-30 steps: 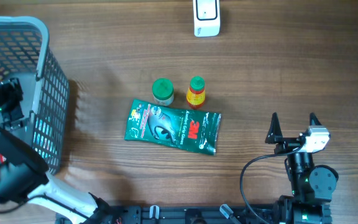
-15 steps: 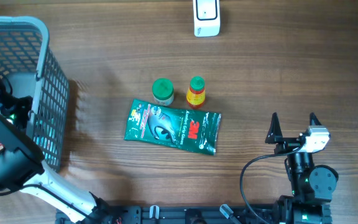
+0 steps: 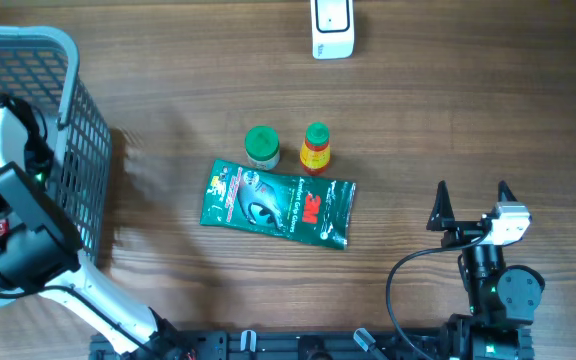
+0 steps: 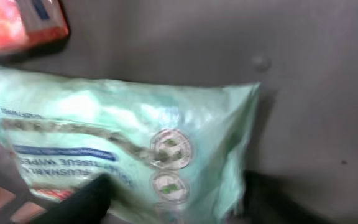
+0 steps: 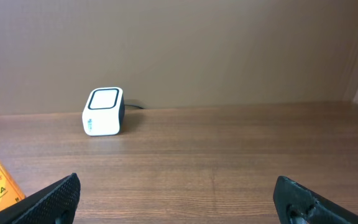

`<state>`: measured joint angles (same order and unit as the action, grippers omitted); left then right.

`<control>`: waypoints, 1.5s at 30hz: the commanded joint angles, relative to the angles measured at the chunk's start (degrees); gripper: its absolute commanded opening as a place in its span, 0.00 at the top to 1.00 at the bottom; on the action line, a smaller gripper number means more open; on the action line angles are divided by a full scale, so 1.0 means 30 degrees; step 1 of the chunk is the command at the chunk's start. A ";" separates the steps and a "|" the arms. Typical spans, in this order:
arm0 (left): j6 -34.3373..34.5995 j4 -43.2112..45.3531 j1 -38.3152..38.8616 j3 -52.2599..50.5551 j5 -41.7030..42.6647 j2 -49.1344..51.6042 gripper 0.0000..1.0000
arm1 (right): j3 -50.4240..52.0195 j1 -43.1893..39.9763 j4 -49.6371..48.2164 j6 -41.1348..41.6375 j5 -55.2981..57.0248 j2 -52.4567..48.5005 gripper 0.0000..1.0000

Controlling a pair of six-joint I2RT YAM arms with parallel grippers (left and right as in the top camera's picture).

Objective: Scan the item barcode
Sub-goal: 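Reach into the basket and grasp the pale green tissue pack, then carry the tissue pack past the scanner and place it right of jars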

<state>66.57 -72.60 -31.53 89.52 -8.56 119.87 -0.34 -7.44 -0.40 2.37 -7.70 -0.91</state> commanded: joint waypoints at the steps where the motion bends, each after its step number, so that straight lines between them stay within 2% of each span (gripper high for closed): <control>1: 0.0022 -0.0168 -0.0007 0.0051 -0.0102 0.1027 0.67 | 0.0007 -0.0051 -0.0044 0.0211 -0.0095 0.0087 0.00; 4: -0.0029 -0.1304 -0.0146 0.0641 -0.0109 0.1013 0.95 | 0.0007 -0.0051 -0.0051 0.0219 -0.0095 0.0087 0.00; 5: -0.0029 -0.1661 -0.0189 0.0911 -0.0109 0.1013 0.96 | 0.0007 -0.0051 -0.0044 0.0219 -0.0095 0.0087 0.00; 9: -0.0036 -0.4189 -0.0299 0.4160 -0.0109 0.1005 0.96 | 0.0007 -0.0051 -0.0044 0.0219 -0.0095 0.0087 0.00; 13: -0.0175 -0.7978 -0.0350 1.1067 -0.0284 0.1005 0.96 | 0.0007 -0.0044 -0.0044 0.0219 -0.0095 0.0087 0.00; 15: -0.1763 -0.7985 -0.0313 1.3486 0.0204 0.0765 0.96 | 0.0007 -0.0051 -0.0044 0.0219 -0.0095 0.0087 0.00; 17: -0.2113 -0.7978 -0.0189 1.5234 0.0619 -0.0022 0.96 | 0.0007 -0.0051 -0.0044 0.0219 -0.0095 0.0087 0.00; 22: -0.1974 -0.7963 -0.0022 1.7209 0.0962 -0.2710 0.96 | 0.0007 -0.0044 -0.0044 0.0219 -0.0095 0.0087 0.00; 28: -0.1770 -0.7817 0.1377 1.7311 0.2273 -0.6666 0.96 | 0.0015 -0.0051 -0.0044 0.0219 -0.0095 0.0087 0.00; 34: -0.1450 -0.7337 0.7643 1.7311 0.1858 -0.8240 0.96 | 0.0007 -0.0051 -0.0044 0.0219 -0.0095 0.0087 0.00; 38: -0.0794 -0.7402 1.2349 1.7252 0.0000 -0.7475 0.96 | 0.0015 -0.0051 -0.0044 0.0219 -0.0095 0.0087 0.00; 42: -0.0517 -0.7308 1.6626 1.7252 -0.0189 -0.6003 0.96 | 0.0007 -0.0051 -0.0044 0.0211 -0.0095 0.0087 0.00; 45: -0.0612 -0.6062 1.9453 1.7252 -0.0197 -0.4452 0.96 | 0.0007 -0.0051 -0.0044 0.0219 -0.0095 0.0087 0.00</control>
<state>64.16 -94.02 19.16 140.81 -7.53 102.21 -0.34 -7.44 -0.40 2.37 -7.70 -0.91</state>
